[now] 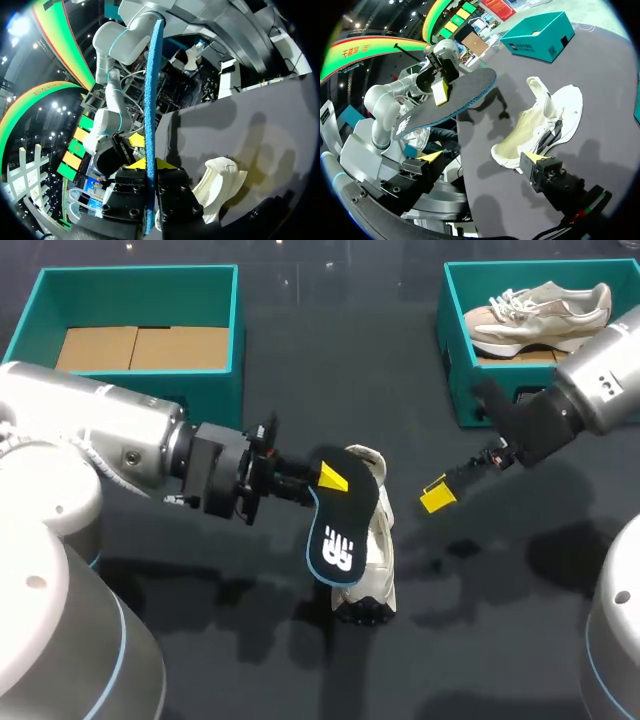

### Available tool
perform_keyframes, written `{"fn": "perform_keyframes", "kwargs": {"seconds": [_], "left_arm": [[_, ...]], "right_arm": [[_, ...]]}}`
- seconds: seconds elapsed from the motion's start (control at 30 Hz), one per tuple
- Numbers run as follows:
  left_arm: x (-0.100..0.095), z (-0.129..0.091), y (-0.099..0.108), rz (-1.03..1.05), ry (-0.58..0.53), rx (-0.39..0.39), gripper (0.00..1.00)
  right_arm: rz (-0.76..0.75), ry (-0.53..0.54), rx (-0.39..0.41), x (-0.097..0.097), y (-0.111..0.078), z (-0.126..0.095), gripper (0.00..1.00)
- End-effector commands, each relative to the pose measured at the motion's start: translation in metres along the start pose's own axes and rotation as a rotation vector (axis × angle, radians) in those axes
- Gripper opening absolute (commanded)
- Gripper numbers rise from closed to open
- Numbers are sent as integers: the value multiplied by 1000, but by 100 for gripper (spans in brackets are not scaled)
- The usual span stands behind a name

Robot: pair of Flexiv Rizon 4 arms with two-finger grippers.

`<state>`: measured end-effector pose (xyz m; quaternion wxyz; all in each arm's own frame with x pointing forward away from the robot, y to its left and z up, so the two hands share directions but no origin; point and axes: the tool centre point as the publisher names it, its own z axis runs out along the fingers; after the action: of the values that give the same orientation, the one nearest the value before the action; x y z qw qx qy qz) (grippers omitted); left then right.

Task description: Take the shoe out of the shoebox, open the shoe tongue, remove and reinsert the insole, then place the shoe into the shoebox

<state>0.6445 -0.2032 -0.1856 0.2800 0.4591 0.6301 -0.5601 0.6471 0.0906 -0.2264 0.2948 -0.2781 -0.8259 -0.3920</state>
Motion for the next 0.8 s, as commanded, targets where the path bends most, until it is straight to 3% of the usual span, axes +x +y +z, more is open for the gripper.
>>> {"fn": "perform_keyframes", "kwargs": {"seconds": [0.03, 0.17, 0.27, 0.47, 0.5, 0.8], "left_arm": [[4, -1, -8, 1, -8, -40, 0], [4, -1, -8, 1, -8, -40, 0], [10, 16, -18, -40, -16, -33, 0], [19, 27, -26, -136, -21, -38, 0], [20, 27, -26, -139, -10, -70, 0], [20, 27, -26, -139, -10, -70, 0]], "right_arm": [[-1, -36, -13, 7, -8, -5, 100], [-1, -36, -13, 7, -8, -5, 100], [-81, -74, 34, 3, -16, 1, 100], [-197, -190, 144, -12, -37, 15, 100], [-194, -194, 169, -16, -39, 17, 100], [-194, -194, 169, -16, -39, 17, 100]]}}
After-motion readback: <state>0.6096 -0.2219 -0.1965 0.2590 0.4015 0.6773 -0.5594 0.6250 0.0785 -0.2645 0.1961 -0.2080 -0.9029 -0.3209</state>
